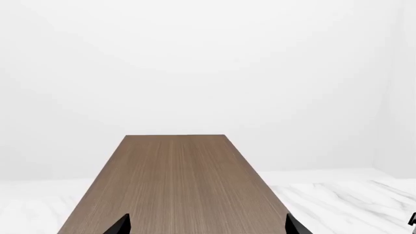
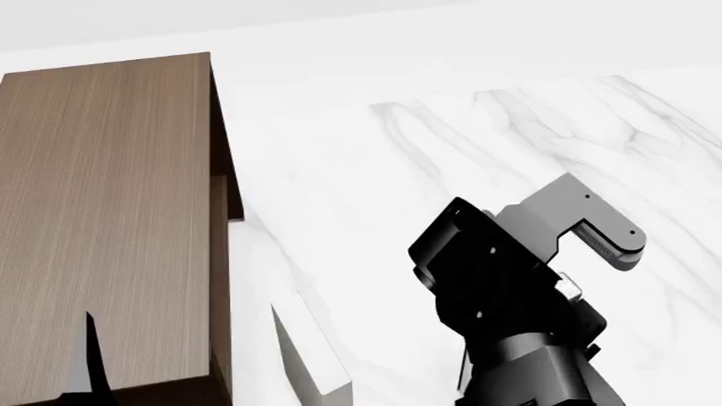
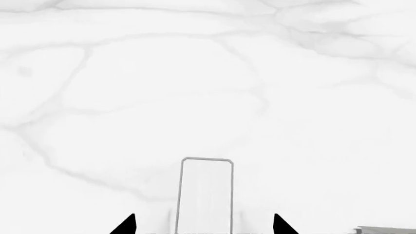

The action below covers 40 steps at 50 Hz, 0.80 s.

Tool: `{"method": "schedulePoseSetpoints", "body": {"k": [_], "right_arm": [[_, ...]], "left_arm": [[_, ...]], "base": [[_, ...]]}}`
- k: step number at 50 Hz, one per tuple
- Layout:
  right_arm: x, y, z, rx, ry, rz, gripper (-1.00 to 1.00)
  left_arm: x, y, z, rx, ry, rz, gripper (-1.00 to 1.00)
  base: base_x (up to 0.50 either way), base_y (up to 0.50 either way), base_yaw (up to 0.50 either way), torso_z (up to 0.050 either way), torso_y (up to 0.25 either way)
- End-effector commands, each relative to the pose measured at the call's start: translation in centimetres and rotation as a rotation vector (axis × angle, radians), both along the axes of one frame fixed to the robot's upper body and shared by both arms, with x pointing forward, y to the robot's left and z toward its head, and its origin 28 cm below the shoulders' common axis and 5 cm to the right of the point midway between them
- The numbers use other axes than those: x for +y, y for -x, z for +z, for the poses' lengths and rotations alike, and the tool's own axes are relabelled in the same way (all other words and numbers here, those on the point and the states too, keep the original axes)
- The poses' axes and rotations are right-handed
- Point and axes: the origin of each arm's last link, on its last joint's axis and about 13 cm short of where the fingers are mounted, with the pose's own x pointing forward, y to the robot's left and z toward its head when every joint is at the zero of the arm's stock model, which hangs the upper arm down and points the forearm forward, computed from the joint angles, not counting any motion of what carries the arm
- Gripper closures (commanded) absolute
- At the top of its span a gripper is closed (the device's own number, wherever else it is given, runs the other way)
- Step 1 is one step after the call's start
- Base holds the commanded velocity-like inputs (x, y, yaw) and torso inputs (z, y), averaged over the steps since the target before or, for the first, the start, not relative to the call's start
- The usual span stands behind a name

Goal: Pick up the book in the middle and place it on the cabinet shelf.

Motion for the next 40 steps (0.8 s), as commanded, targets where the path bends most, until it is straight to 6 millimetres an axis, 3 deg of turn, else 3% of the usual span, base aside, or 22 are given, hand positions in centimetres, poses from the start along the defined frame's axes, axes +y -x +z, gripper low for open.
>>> {"method": "schedulePoseSetpoints", "body": {"k": [1,12,13,34,40], "right_arm": [[0.71,0.20,-0.62,-0.011,-0.032,0.028,-1.00],[0.42,0.29,-1.12,0.002,-0.049,0.009,-1.00],[0.42,0.27,-1.10,0.000,-0.046,0.007,1.00],[0.27,0.27,-1.35,-0.017,-0.039,0.007,1.00],[-0.17,-0.38,-0.50,-0.151,-0.018,-0.062,1.00]], "left_arm": [[0.19,-0.18,0.22,-0.026,0.019,-0.012,-1.00],[0.12,-0.11,0.26,-0.025,0.018,-0.012,-1.00],[0.12,-0.09,0.26,-0.025,0.019,-0.013,-1.00],[0.13,-0.07,0.30,-0.028,0.021,-0.010,-1.00],[0.11,-0.20,0.18,-0.025,0.020,-0.012,-1.00]], "base": [[0.00,0.00,0.00,0.000,0.000],[0.00,0.00,0.00,0.000,0.000],[0.00,0.00,0.00,0.000,0.000],[0.00,0.00,0.00,0.000,0.000],[0.00,0.00,0.00,0.000,0.000]]}}
